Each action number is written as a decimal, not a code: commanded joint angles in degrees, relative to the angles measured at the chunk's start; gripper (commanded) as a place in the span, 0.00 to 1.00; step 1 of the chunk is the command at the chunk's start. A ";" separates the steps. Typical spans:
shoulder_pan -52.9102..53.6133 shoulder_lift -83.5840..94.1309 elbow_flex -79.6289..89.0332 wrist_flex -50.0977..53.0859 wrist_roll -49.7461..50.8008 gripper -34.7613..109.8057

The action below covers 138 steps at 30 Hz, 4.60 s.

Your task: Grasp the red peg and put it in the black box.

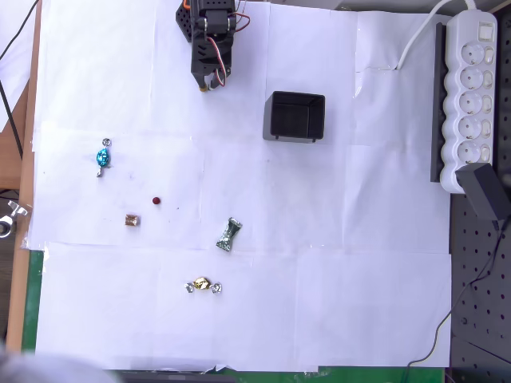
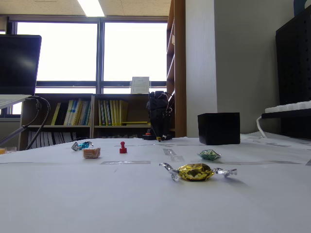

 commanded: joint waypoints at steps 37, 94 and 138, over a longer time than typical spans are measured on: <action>-0.70 -4.83 -4.66 5.01 -0.18 0.24; 10.63 62.31 27.95 -91.76 -2.72 0.24; 20.48 134.12 36.21 -161.28 5.63 0.26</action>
